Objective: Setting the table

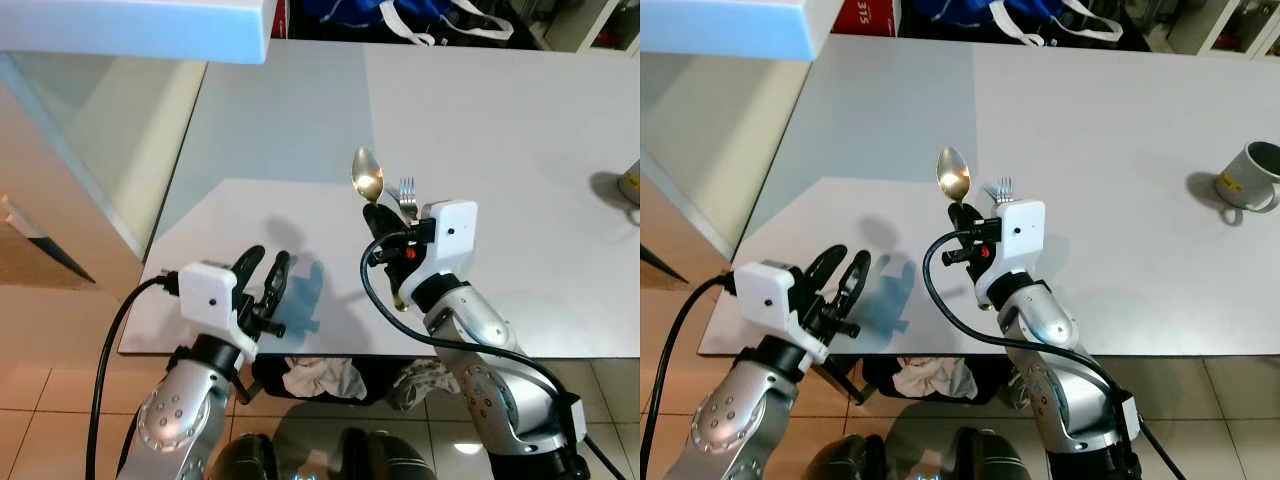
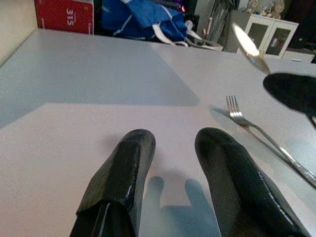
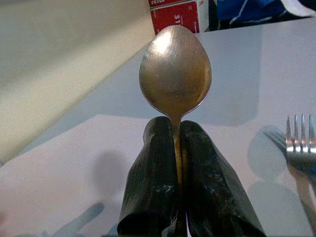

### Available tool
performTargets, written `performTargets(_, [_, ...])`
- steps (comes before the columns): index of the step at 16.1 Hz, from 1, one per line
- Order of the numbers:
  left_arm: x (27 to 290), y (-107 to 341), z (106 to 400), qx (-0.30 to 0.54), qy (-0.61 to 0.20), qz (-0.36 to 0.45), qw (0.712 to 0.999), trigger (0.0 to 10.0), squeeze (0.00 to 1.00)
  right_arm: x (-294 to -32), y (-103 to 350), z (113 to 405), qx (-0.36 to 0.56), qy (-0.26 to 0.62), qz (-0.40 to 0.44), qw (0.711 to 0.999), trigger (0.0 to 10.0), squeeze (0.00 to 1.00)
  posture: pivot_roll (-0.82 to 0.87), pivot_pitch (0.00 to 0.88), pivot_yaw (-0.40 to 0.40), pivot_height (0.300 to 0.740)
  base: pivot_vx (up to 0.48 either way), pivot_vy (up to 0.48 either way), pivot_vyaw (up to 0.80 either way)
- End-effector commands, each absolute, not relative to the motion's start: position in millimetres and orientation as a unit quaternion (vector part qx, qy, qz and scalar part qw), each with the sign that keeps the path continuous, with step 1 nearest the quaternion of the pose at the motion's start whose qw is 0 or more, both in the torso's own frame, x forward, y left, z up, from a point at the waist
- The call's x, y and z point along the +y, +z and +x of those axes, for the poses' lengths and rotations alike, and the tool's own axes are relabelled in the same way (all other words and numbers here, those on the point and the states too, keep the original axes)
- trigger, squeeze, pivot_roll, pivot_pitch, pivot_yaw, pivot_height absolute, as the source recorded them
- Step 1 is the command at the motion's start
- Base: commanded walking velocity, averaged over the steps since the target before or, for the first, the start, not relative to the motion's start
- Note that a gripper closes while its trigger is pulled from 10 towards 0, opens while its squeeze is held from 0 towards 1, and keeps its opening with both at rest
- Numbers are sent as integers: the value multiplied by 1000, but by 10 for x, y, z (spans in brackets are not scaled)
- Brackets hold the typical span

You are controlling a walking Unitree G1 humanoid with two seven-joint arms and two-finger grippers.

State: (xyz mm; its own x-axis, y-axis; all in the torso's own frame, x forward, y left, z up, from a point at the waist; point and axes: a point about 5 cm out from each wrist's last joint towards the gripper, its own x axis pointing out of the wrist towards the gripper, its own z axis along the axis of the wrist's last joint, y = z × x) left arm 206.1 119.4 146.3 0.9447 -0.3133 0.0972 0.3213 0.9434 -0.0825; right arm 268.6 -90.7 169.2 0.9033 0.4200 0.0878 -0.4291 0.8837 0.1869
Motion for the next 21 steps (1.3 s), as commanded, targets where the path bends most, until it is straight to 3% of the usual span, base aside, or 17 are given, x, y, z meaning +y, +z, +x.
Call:
performTargets(1, [1160, 1480, 2033, -42, -164, -52, 984, 10000, 0, -932, 1718, 2663, -26, 214, 97, 972, 10000, 0, -40, 238, -24, 740, 0, 0, 0])
performTargets(5, [1141, 1477, 1977, -36, -163, -56, 984, 10000, 0, -959, 1706, 2700, -19, 202, 67, 977, 10000, 0, -38, 261, -22, 740, 0, 0, 0])
performTargets(7, [1144, 1508, 1958, -36, -162, -56, 985, 10000, 0, -948, 1637, 2961, 21, 143, -58, 988, 10000, 0, -43, 295, -19, 740, 0, 0, 0])
performTargets(10, [1137, 1527, 1831, -26, -156, -64, 985, 10000, 0, -893, 1822, 3385, 20, 64, -161, 985, 10000, 0, -28, 347, -18, 740, 0, 0, 0])
performTargets(15, [1119, 1542, 1701, -11, -154, -63, 986, 10000, 0, -666, 1858, 3573, 45, 26, -137, 989, 10000, 0, 14, 382, -16, 740, 0, 0, 0])
performTargets(21, [1111, 1556, 1698, -6, -151, -63, 987, 10000, 0, -561, 1725, 3408, 69, 51, -143, 986, 10000, 0, 2, 379, -19, 740, 0, 0, 0])
